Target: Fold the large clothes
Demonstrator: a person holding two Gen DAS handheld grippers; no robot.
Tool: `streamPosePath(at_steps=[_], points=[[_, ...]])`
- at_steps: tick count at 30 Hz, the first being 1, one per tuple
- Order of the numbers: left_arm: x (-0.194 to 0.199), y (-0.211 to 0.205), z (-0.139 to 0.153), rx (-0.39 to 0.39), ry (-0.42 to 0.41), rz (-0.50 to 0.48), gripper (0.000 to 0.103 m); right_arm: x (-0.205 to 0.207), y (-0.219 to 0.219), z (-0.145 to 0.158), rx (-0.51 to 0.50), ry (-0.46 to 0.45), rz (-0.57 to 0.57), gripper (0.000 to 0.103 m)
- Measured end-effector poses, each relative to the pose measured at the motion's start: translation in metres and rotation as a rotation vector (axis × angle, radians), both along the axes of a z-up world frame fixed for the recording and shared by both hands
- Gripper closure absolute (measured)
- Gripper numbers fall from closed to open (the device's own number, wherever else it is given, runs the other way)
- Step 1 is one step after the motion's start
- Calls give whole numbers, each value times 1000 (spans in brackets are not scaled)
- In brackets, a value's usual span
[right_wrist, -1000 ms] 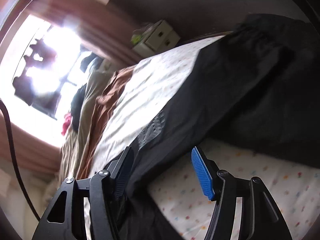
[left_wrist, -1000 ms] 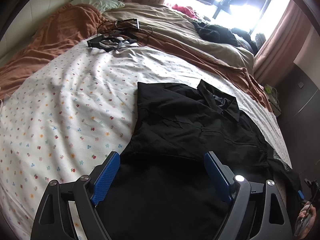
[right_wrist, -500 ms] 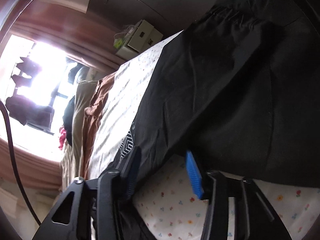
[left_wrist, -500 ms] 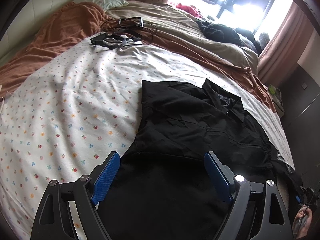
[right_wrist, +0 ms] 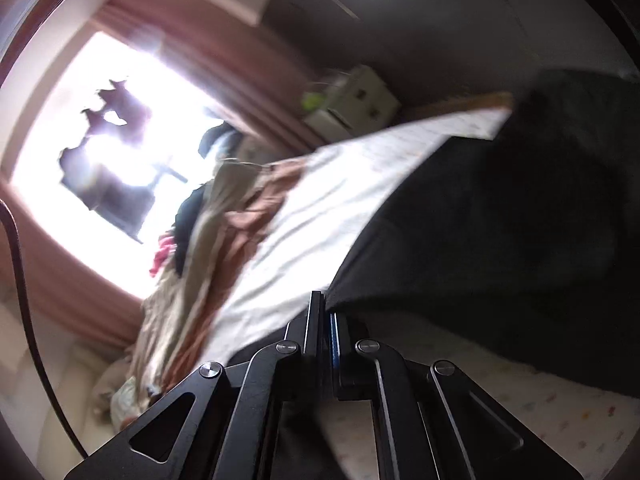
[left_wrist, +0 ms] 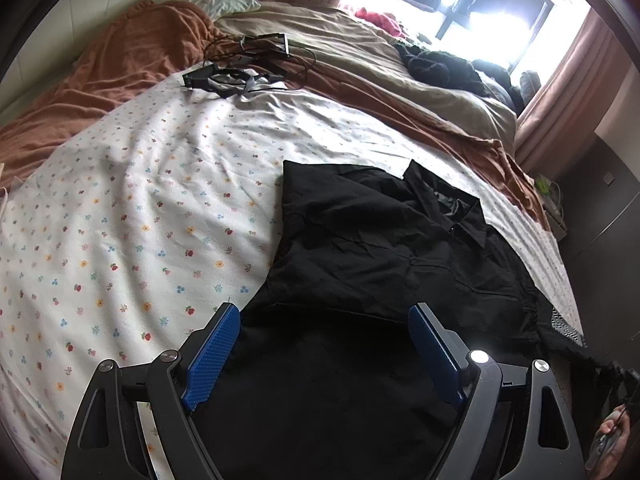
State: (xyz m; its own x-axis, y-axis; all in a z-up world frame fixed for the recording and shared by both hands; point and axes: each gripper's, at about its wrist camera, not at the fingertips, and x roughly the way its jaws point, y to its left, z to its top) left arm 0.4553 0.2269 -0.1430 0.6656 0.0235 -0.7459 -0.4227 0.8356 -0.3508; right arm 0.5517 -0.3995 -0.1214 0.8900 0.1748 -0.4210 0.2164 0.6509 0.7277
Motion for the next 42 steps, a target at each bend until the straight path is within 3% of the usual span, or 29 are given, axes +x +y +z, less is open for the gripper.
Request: streamPosePath(at_steps=[7, 17, 26, 32, 34, 35, 36, 38, 42], points=[[-8, 6, 10, -34, -33, 14, 16, -5, 63, 50, -45, -158, 131, 99], [-20, 29, 25, -81, -81, 62, 16, 14, 176, 69, -143, -200, 344, 99], [-25, 42, 27, -112, -97, 90, 16, 48, 276, 43, -269, -137, 525, 99], [-24, 47, 24, -114, -86, 101, 16, 59, 329, -2, -362, -21, 637, 99], [-23, 47, 24, -116, -85, 102, 16, 64, 342, -22, -402, 98, 677, 95], [-23, 46, 23, -115, -82, 100, 16, 68, 346, -35, -395, 167, 719, 83], [-23, 46, 23, -114, -78, 96, 16, 70, 345, -48, -377, 231, 746, 61], [-22, 44, 21, -116, -74, 88, 16, 64, 339, -61, -338, 269, 750, 44], [-20, 37, 22, -107, -77, 73, 16, 52, 316, -66, -281, 321, 721, 43]])
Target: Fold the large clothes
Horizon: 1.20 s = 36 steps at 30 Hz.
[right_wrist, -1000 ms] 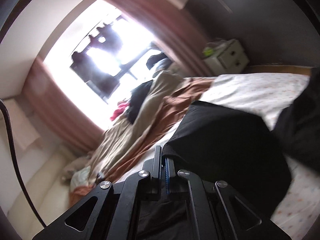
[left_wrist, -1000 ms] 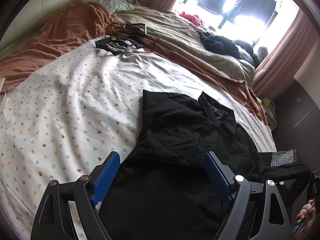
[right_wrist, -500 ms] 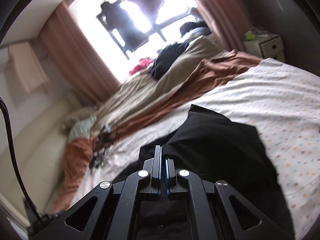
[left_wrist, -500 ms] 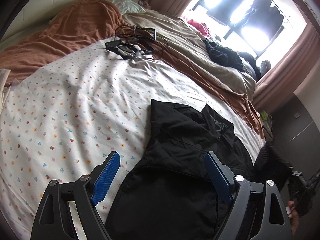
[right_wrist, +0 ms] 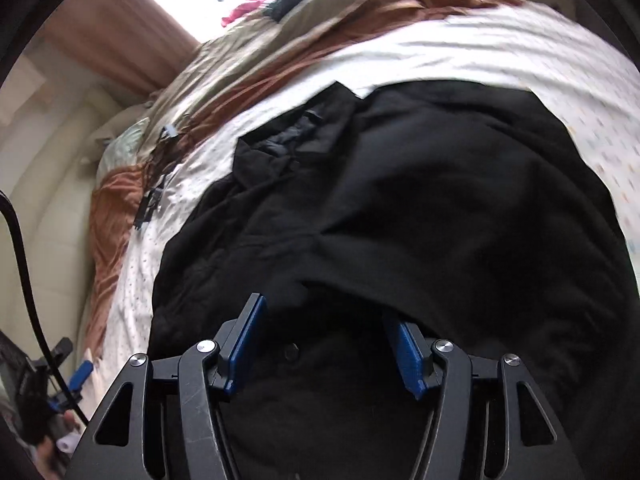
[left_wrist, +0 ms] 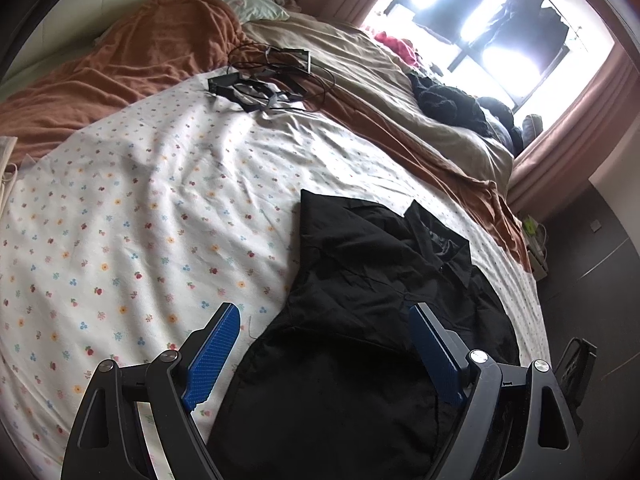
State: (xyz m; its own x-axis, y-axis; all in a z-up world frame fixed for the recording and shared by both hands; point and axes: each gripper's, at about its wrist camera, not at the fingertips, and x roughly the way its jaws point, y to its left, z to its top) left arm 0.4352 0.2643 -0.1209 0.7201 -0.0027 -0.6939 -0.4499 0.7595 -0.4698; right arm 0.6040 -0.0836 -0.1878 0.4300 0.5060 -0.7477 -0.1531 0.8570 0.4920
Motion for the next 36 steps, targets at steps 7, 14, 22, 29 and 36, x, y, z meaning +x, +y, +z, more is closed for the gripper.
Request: streamPosePath(at_steps=[7, 14, 22, 29, 36], points=[[1, -13, 0, 12, 3, -24, 16, -17, -41, 16, 88, 59, -76, 43], [3, -19, -2, 26, 14, -33, 16, -26, -102, 11, 131, 104, -229, 42], [5, -19, -6, 32, 29, -33, 16, -17, -127, -18, 108, 201, -301, 42], [5, -19, -7, 29, 30, -32, 16, 3, -115, -46, 87, 222, -268, 54], [2, -13, -2, 8, 5, -15, 16, -2, -114, -18, 124, 79, -254, 96]])
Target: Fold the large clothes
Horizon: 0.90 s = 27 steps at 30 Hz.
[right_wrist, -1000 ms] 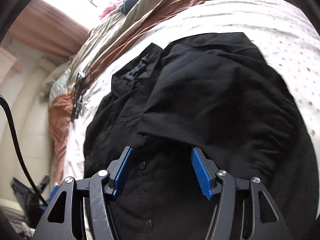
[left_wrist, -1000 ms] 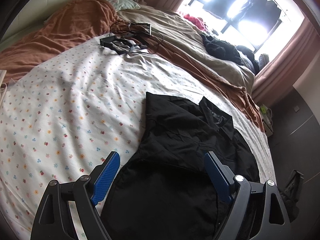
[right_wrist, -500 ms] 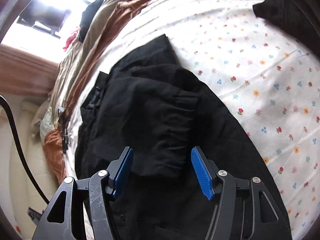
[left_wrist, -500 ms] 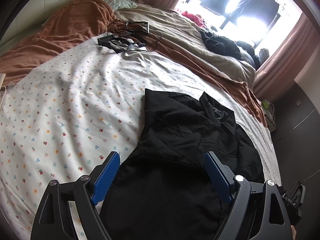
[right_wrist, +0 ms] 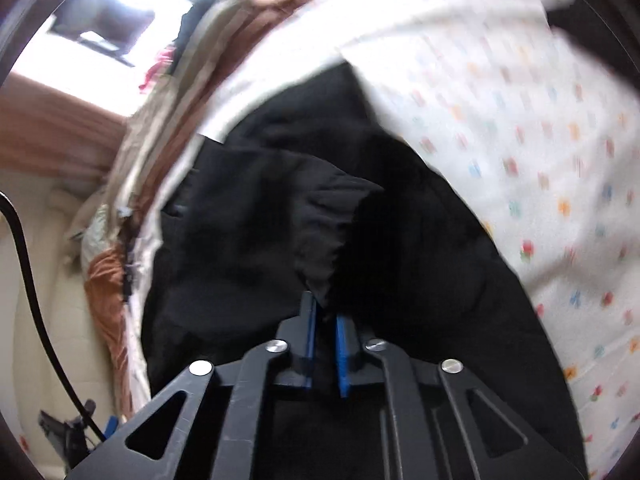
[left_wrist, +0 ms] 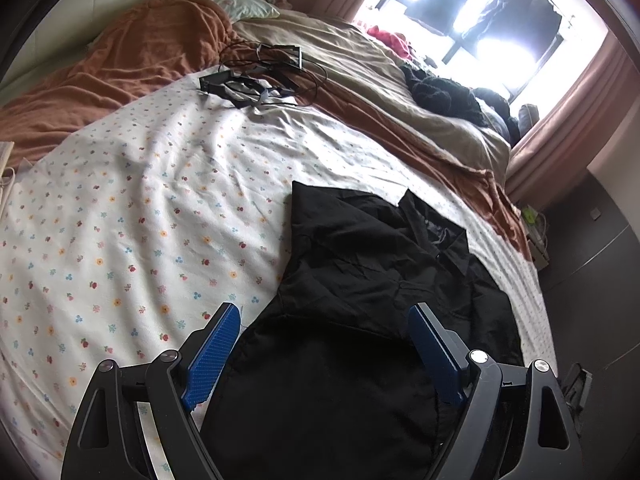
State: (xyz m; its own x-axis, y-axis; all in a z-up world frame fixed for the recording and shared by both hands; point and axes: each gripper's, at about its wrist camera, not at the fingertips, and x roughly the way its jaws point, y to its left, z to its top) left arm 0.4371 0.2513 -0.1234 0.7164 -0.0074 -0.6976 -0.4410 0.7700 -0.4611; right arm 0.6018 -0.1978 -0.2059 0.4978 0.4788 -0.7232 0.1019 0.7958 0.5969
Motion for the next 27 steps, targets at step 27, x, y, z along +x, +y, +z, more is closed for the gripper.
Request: streamPosePath(at_steps=[27], points=[[-39, 72, 8, -102, -1, 161, 16, -15, 242, 136, -313, -396, 394, 97]])
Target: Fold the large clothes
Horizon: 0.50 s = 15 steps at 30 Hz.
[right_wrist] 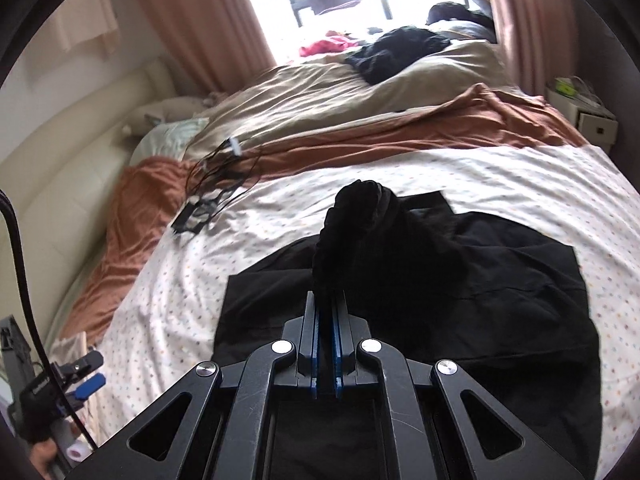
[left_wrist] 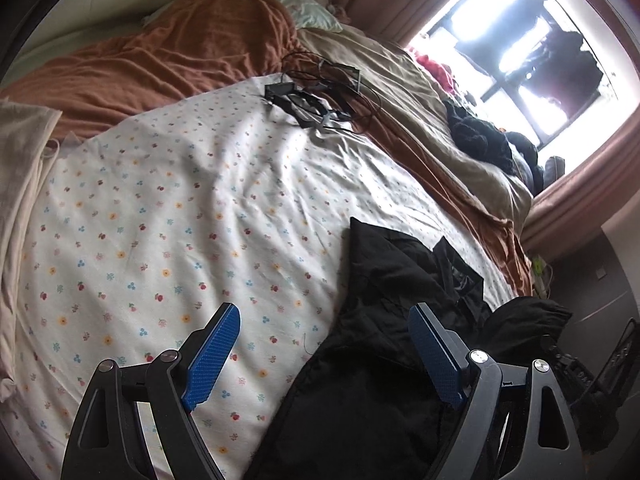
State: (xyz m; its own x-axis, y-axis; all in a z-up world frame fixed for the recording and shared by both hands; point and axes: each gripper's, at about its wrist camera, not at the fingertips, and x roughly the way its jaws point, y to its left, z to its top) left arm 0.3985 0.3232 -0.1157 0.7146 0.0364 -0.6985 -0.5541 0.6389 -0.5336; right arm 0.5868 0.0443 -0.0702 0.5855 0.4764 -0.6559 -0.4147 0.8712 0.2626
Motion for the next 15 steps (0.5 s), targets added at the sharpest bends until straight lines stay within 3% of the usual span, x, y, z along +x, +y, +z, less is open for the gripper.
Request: streamPosePath(at_steps=[7, 10, 12, 15], points=[[-4, 12, -4, -34, 4, 32, 16, 4, 48, -22, -16, 39, 61, 95], [-5, 14, -4, -45, 2, 38, 16, 8, 61, -39, 33, 121, 115, 84], [-6, 15, -4, -46, 2, 41, 16, 5, 67, -47, 27, 150, 143, 68], [-5, 14, -3, -38, 5, 41, 16, -1, 64, -52, -17, 128, 139, 65]])
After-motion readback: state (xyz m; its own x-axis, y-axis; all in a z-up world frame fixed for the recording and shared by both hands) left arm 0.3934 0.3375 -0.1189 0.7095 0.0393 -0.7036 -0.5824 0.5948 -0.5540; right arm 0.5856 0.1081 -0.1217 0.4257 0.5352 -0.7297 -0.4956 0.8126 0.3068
